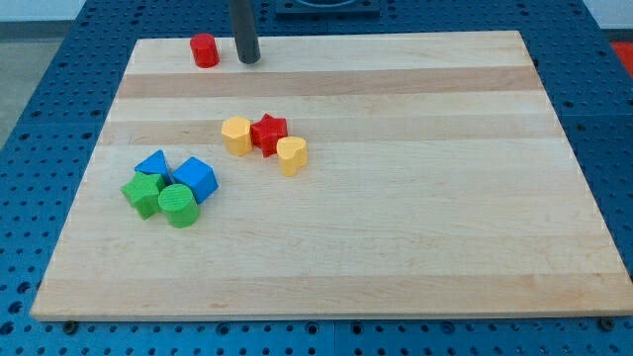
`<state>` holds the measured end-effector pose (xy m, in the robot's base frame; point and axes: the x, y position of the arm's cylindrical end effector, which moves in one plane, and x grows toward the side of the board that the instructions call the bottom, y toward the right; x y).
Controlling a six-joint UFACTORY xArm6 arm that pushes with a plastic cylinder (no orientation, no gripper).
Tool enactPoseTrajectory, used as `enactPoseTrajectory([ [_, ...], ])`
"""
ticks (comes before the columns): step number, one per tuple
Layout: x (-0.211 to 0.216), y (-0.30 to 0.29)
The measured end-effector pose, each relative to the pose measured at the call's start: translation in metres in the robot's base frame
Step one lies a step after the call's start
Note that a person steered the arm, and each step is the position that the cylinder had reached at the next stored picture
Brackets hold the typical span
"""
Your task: Move the red circle to the top left of the board
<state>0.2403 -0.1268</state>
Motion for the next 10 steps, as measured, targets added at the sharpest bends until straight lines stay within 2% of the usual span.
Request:
enactPoseTrajectory([
  [4, -0.03, -0.1],
  [7, -0.03, -0.113],
  [10, -0.047, -0.13],
])
